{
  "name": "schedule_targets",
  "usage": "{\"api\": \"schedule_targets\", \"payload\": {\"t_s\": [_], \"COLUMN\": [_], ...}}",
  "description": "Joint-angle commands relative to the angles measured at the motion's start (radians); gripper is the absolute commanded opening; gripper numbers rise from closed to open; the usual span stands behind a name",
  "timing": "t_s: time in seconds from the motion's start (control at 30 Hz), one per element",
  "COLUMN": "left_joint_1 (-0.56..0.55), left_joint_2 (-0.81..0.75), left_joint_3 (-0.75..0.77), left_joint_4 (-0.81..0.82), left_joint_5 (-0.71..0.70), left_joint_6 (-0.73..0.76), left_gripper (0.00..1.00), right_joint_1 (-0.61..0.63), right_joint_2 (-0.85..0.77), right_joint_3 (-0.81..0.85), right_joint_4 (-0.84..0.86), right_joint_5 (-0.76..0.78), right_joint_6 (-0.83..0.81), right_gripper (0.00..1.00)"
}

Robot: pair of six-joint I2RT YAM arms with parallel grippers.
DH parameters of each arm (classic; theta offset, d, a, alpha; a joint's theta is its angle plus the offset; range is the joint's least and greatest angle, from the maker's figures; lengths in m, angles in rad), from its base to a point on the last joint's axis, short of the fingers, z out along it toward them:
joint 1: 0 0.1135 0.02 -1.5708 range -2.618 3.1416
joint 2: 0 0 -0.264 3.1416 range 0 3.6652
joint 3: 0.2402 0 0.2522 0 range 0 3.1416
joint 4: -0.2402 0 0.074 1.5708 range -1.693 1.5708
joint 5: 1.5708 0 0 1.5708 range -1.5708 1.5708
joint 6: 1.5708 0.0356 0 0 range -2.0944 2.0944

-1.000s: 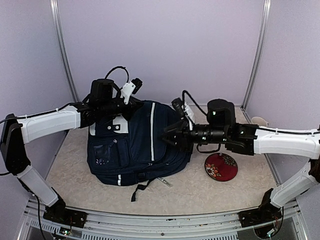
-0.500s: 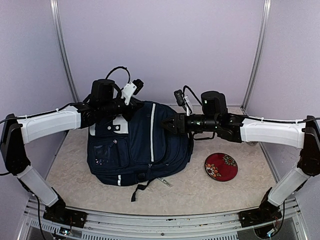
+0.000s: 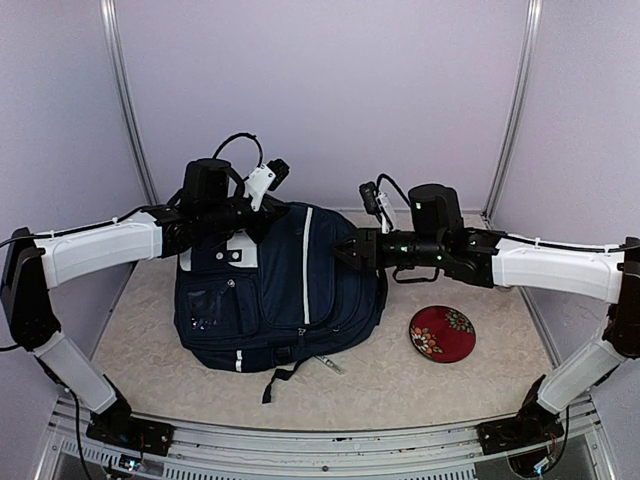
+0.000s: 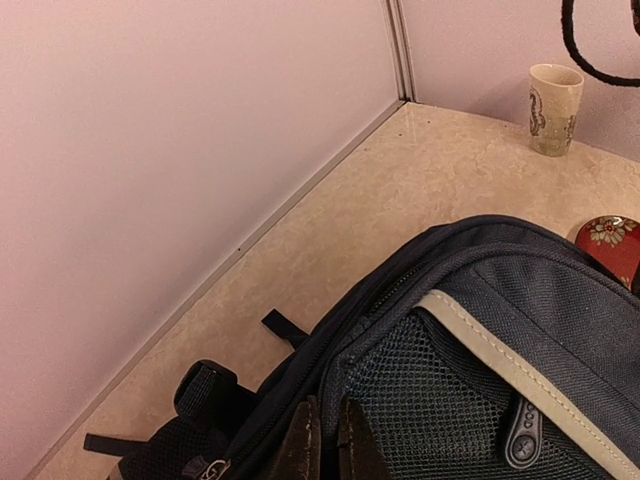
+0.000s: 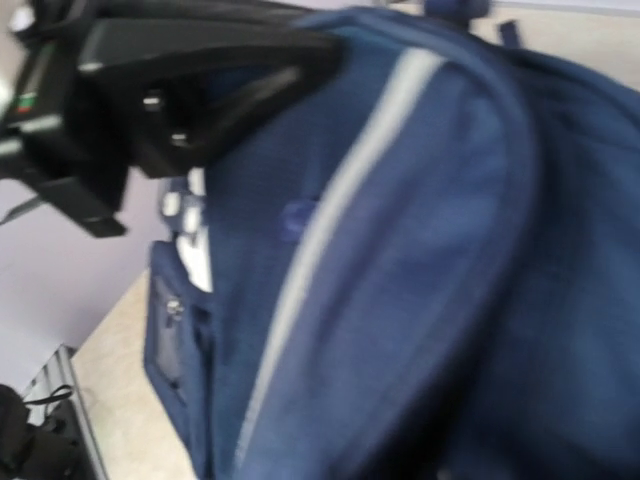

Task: Pack the student bag
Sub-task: Pick up the student bag from the upper front pocket.

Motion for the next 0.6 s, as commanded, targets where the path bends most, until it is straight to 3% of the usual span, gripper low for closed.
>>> {"api": "schedule_targets", "payload": {"t_s": [0.0, 0.2, 0.43, 0.53, 0.57], "left_joint_1": [-0.019, -0.025, -0.027, -0.027, -0.027], "left_joint_2": [-0.048, -0.039, -0.03, -0.023, -0.02], "left_joint_3": [0.062, 0.069, 0.072, 0.086, 0.095], "left_joint_4": [0.181, 0.177, 0.171, 0.157, 0.152], "left_joint_5": [0.026, 0.021, 0.013, 0.001, -0.015], "left_joint_6": [0.026, 0.025, 0.027, 0.024, 0.017], "left_gripper": [0.0, 0.0, 0.0, 0.0, 0.07], "right_joint_1": [-0.001, 0.01, 0.04, 0.04, 0.04], "right_joint_2": [-0.014, 0.048, 0.111, 0.131, 0.128], "right_joint_3": [-0.031, 0.015, 0.085, 0.101, 0.104], "right_joint_4": [-0.036, 0.009, 0.045, 0.069, 0.084], "right_joint_5": [0.017, -0.089, -0.172, -0.188, -0.183], "right_joint_6": [0.02, 0.007, -0.007, 0.02, 0.031], "right_gripper": [0.49, 0.32, 0.24, 0.05, 0.01]}}
